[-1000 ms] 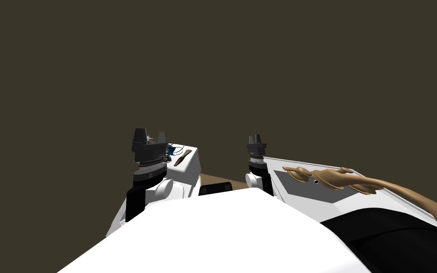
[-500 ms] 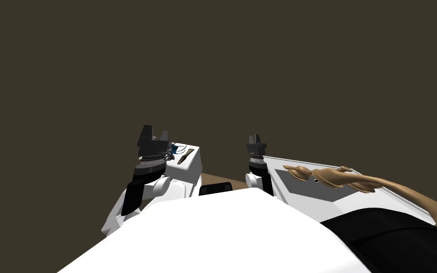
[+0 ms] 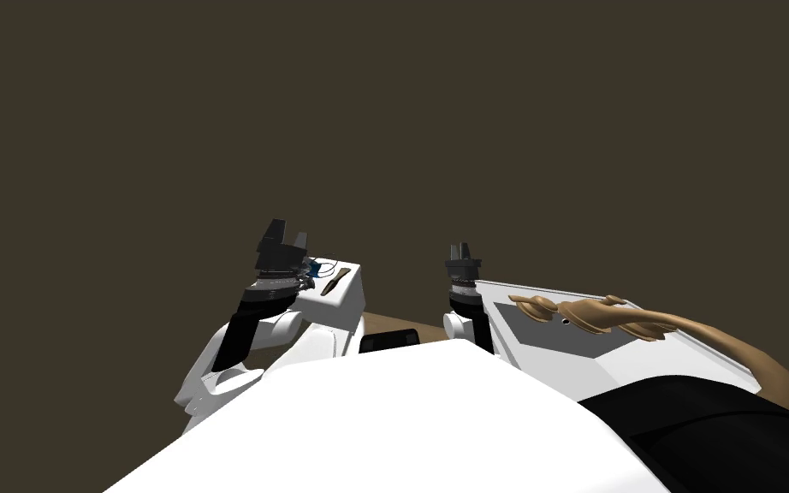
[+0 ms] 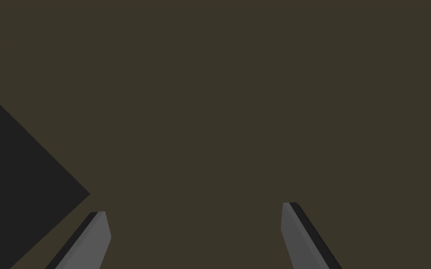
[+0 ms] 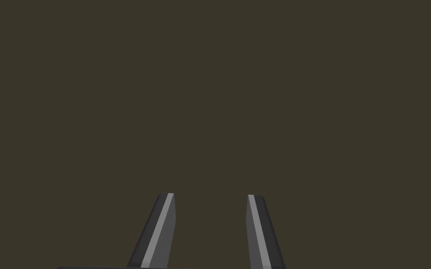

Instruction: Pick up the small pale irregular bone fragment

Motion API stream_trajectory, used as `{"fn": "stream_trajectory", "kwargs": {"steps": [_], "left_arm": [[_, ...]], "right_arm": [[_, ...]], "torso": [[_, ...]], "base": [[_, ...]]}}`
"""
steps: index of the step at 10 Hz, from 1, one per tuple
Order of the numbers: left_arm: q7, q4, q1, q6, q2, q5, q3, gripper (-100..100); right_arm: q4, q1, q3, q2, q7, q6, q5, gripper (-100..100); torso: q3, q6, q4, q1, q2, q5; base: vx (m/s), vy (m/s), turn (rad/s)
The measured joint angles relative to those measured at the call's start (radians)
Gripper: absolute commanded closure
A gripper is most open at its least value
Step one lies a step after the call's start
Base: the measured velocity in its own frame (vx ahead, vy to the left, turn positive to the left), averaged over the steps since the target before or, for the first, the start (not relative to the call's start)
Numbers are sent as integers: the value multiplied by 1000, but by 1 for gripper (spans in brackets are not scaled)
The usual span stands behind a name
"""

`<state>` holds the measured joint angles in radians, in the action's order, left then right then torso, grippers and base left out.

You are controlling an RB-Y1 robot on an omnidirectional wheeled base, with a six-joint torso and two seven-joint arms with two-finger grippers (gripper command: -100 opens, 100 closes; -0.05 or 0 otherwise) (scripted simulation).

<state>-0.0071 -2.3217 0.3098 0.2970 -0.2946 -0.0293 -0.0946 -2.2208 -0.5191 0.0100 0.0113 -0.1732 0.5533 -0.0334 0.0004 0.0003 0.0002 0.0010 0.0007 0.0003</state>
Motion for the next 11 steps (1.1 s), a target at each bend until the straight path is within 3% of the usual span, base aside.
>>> {"fn": "stream_trajectory", "kwargs": {"steps": [3,8,11], "left_arm": [[13,9,-15,-46,-17,0,-8,-100],[12,9,-15,-48,-17,1,-8,-100],[34,22,-49,-113,-50,3,-24,-100]], "right_arm": [[0,0,0,0,0,0,0,0],[0,0,0,0,0,0,0,0],[0,0,0,0,0,0,0,0]], "torso": [[0,0,0,-1,0,0],[0,0,0,-2,-1,0],[0,0,0,-1,0,0]], "base": [[-4,2,-2],[-4,-2,13],[-9,10,-31]]}}
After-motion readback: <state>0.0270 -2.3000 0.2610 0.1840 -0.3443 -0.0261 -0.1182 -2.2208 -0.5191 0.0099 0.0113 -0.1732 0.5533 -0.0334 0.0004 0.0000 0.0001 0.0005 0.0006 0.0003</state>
